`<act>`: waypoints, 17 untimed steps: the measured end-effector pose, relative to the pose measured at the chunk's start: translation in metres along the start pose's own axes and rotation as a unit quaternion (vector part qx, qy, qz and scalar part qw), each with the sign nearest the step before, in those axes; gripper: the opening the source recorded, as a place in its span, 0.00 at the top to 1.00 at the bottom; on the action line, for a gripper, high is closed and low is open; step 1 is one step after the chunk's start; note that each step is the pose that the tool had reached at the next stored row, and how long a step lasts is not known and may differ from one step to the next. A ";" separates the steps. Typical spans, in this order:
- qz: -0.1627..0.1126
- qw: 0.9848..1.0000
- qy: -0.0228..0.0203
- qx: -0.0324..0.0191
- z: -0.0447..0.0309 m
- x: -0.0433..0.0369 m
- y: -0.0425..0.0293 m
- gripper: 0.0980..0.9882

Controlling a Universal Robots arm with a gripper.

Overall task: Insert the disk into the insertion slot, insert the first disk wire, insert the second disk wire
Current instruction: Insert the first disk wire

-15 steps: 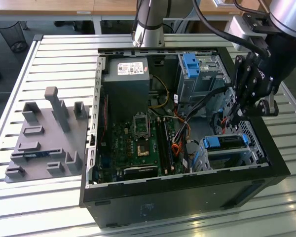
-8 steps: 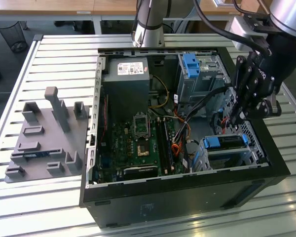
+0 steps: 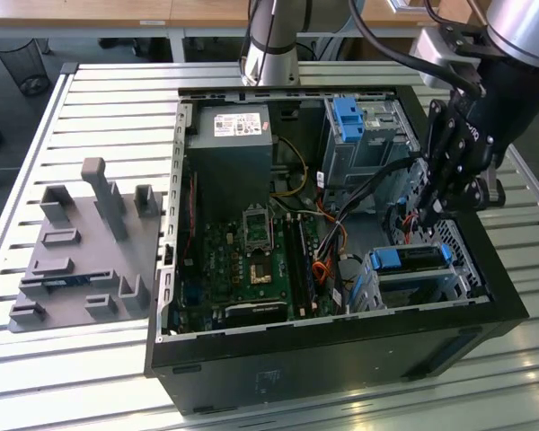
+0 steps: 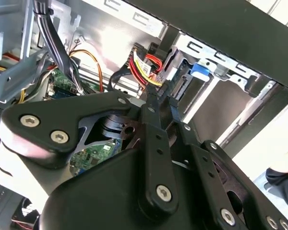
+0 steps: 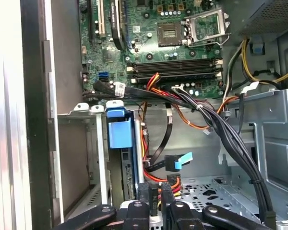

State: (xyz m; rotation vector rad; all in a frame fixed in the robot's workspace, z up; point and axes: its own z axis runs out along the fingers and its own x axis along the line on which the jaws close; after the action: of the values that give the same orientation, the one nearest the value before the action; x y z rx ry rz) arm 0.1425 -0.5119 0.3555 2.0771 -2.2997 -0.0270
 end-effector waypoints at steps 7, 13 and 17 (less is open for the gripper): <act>0.006 1.000 0.013 0.001 0.0029 -0.0039 -0.0002 0.83; 0.009 1.000 0.025 0.002 0.0054 -0.0053 -0.0008 0.83; 0.009 1.000 0.027 0.003 0.0062 -0.0064 -0.0019 0.85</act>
State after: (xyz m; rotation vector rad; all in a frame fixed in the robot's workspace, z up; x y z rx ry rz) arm 0.1447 -0.5058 0.3492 2.0331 -2.2899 0.0354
